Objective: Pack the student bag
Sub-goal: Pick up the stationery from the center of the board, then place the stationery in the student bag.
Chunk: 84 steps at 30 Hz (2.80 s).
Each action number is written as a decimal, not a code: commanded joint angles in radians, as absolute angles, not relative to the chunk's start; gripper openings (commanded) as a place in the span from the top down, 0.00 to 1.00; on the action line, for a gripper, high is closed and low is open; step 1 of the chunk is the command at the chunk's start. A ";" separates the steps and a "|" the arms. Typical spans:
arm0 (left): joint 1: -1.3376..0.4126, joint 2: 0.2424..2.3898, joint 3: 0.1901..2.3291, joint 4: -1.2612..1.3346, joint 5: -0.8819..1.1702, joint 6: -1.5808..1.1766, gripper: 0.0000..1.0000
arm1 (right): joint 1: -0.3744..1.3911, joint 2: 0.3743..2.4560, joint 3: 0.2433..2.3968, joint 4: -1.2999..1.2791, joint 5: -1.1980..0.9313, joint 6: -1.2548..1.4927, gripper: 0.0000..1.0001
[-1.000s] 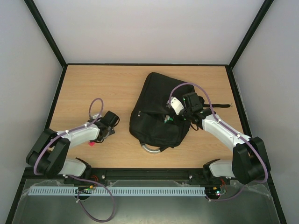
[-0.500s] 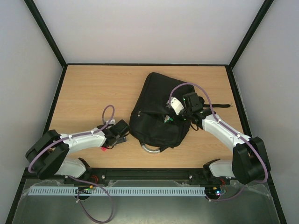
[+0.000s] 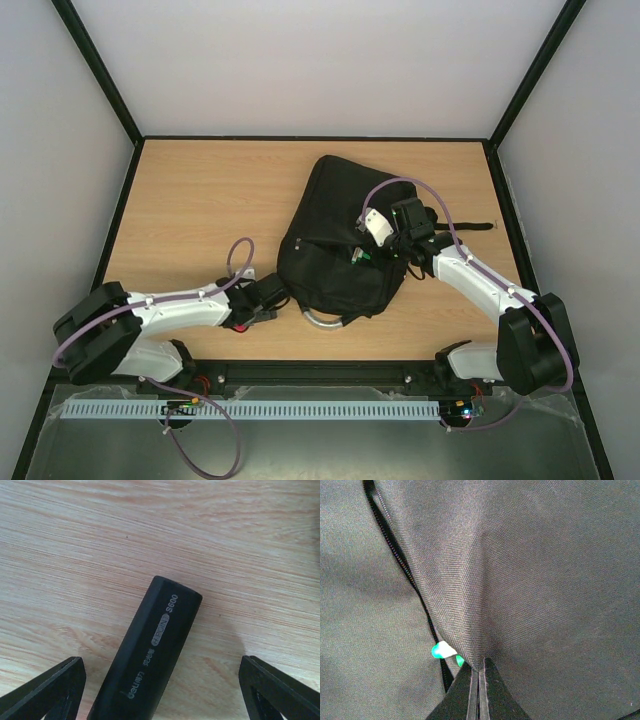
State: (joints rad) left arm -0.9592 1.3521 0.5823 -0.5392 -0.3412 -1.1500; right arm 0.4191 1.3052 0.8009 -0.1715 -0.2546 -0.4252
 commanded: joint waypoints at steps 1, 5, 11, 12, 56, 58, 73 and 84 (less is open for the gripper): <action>-0.969 1.337 0.541 -0.593 -0.312 -1.160 0.15 | 0.428 1.293 0.811 -0.229 -0.309 -0.431 0.99; -0.970 1.362 0.543 -0.581 -0.263 -1.110 0.24 | 0.428 1.296 0.810 -0.230 -0.308 -0.431 0.99; -0.969 1.418 0.574 -0.604 -0.246 -1.075 0.39 | 0.428 1.297 0.811 -0.230 -0.308 -0.430 0.99; -0.969 1.420 0.574 -0.608 -0.247 -1.073 0.40 | 0.428 1.296 0.810 -0.230 -0.308 -0.430 0.99; -1.049 1.553 1.140 -0.481 -0.015 -0.629 0.91 | 0.428 1.307 0.812 -0.233 -0.312 -0.425 0.99; -1.048 1.623 1.189 -0.480 -0.012 -0.607 0.91 | 0.428 1.306 0.812 -0.233 -0.311 -0.425 0.99; -0.955 1.936 1.456 -0.540 -0.106 -0.593 0.94 | 0.428 1.303 0.811 -0.232 -0.312 -0.423 0.99; -0.930 1.980 1.516 -0.510 -0.136 -0.561 0.69 | 0.428 1.310 0.811 -0.232 -0.307 -0.423 0.99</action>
State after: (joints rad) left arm -0.9489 1.9678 1.4799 -0.5369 -0.1169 -0.5793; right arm 0.4004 1.3067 0.8013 -0.1795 -0.2592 -0.3542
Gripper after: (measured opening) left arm 0.303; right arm 0.012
